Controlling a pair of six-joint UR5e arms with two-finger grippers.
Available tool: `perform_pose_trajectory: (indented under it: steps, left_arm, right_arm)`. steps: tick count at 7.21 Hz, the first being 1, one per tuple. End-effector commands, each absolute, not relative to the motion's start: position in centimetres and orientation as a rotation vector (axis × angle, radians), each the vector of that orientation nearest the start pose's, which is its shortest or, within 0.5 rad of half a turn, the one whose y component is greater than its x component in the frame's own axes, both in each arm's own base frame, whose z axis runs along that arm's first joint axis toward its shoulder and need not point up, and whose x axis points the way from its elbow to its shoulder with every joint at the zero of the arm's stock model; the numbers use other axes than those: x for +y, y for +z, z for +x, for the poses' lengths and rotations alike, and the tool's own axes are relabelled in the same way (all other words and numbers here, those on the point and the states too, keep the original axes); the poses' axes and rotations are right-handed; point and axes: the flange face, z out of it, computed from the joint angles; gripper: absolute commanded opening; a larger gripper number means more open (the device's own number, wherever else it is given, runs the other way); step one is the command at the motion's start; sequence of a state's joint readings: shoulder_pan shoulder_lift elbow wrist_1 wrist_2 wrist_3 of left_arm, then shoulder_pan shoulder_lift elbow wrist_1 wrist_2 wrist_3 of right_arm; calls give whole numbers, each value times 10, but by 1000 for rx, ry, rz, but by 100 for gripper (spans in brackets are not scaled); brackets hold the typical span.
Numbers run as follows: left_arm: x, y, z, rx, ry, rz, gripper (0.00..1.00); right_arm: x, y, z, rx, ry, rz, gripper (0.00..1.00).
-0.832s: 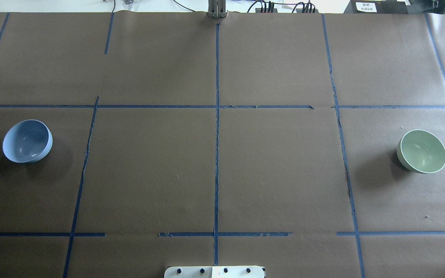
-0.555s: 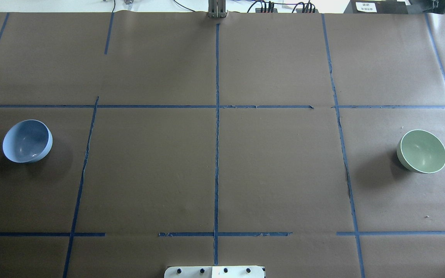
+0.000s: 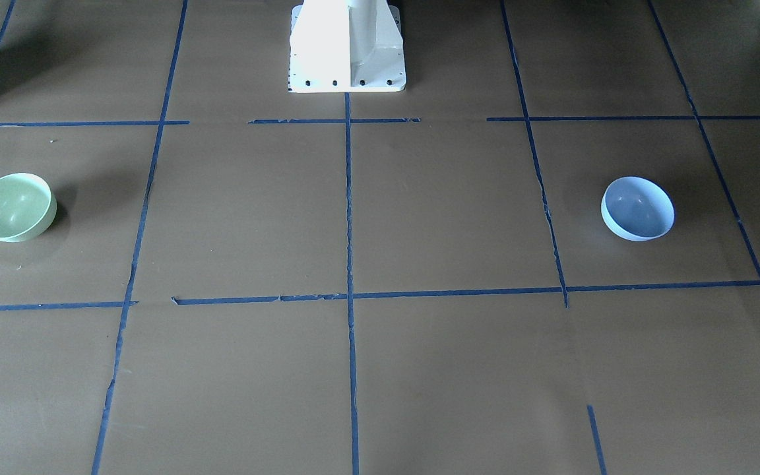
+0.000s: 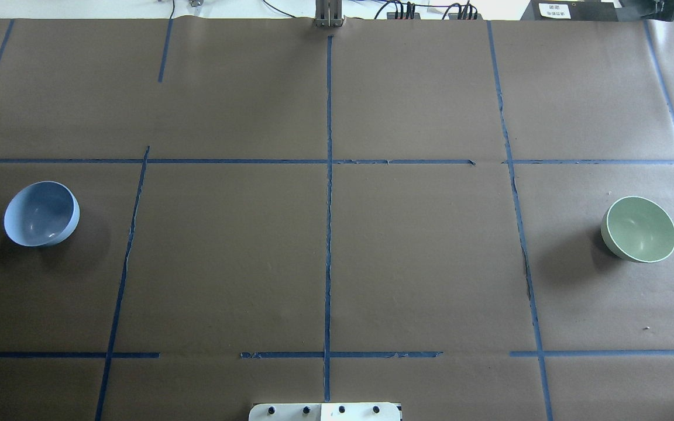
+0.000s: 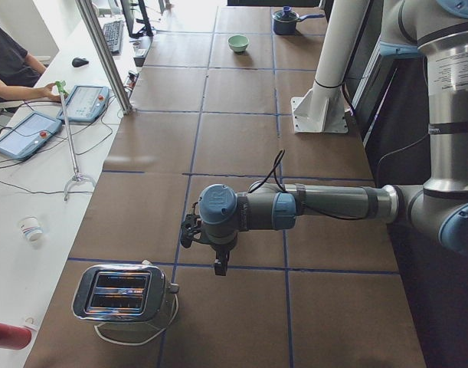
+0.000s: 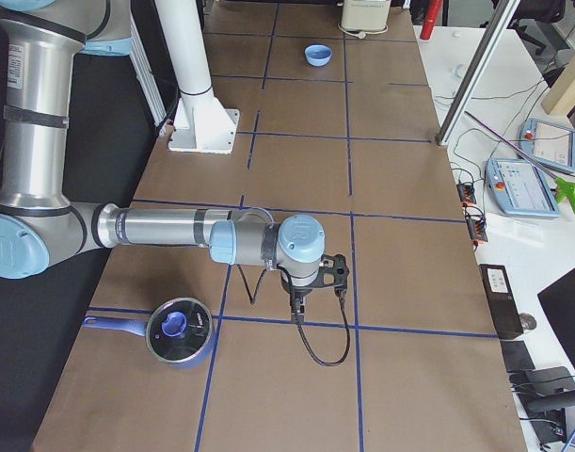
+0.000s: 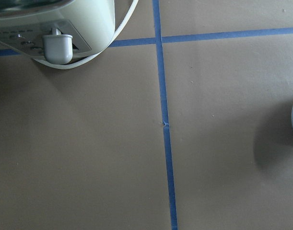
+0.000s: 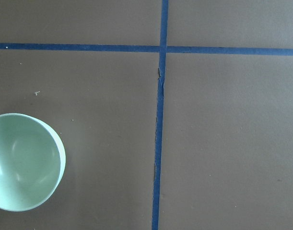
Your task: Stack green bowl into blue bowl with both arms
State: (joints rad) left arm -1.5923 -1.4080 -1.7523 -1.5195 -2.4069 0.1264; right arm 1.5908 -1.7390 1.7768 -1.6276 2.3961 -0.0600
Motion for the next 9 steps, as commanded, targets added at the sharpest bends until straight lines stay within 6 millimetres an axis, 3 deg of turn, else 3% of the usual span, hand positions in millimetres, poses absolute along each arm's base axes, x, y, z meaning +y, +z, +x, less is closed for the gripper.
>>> perform_pose_trajectory:
  steps: [1,7,9]
  left_arm:
    - [-419,644,-68,841,83,31,100]
    - [-422,636,-66,842,55,31,100]
    - [-437,609,-32,857,-43,79,100]
  right_arm:
    - [-419,634,68,-825,-30,19,100]
    - [-422,622,69,-824,-39,42,100]
    - [-422,613,69,-822,-44,58,100]
